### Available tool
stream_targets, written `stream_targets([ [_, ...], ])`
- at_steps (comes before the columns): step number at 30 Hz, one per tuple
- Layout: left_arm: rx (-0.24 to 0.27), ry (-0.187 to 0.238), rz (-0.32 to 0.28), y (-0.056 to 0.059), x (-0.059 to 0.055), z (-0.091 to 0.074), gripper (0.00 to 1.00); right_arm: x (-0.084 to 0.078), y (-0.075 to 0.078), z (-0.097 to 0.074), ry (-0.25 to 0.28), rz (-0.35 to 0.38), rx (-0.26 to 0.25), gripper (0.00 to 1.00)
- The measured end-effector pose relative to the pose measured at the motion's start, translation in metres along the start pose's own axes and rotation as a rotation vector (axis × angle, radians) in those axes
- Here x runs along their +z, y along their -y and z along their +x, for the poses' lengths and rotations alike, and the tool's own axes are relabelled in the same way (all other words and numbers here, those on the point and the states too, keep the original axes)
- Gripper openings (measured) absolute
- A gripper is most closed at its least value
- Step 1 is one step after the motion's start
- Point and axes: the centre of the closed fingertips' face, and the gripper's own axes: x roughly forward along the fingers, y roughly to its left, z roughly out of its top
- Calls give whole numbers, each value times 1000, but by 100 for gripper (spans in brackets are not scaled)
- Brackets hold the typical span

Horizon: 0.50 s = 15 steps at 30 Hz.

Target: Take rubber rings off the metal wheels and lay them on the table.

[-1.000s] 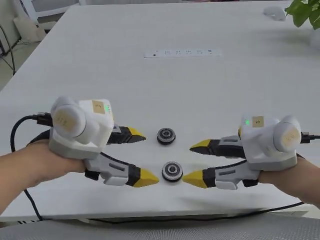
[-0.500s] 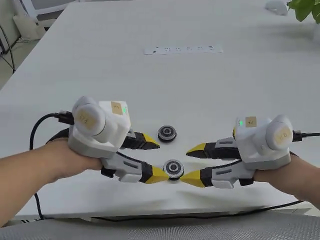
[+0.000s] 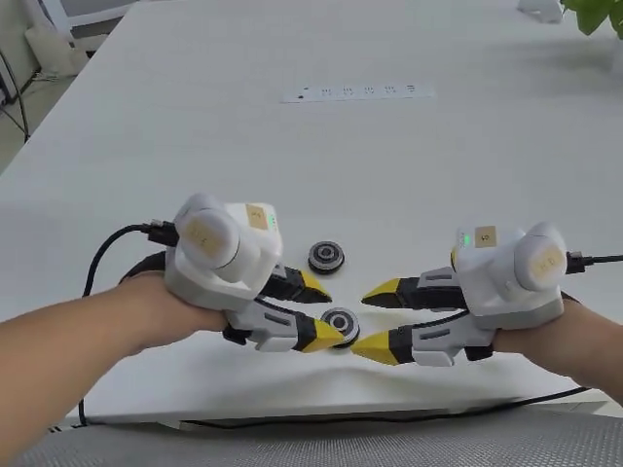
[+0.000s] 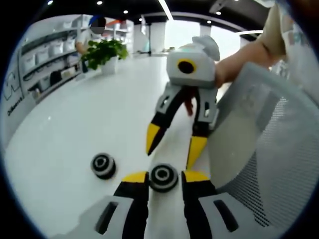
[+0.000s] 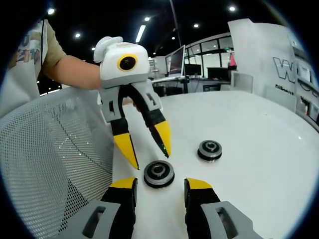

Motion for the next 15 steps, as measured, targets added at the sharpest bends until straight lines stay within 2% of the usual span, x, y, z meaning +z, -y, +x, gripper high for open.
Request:
stream_targets([
  [3,3,-21,3,-1,-4,5,21,-1,1,0,-2,0,-3,36],
  [9,12,-32,30,0,-6,8,18,-1,1,-1,-2,-3,-5,36],
  [15,30,-23,37,-1,-6,8,15,-3,0,-1,-7,-8,-4,36],
])
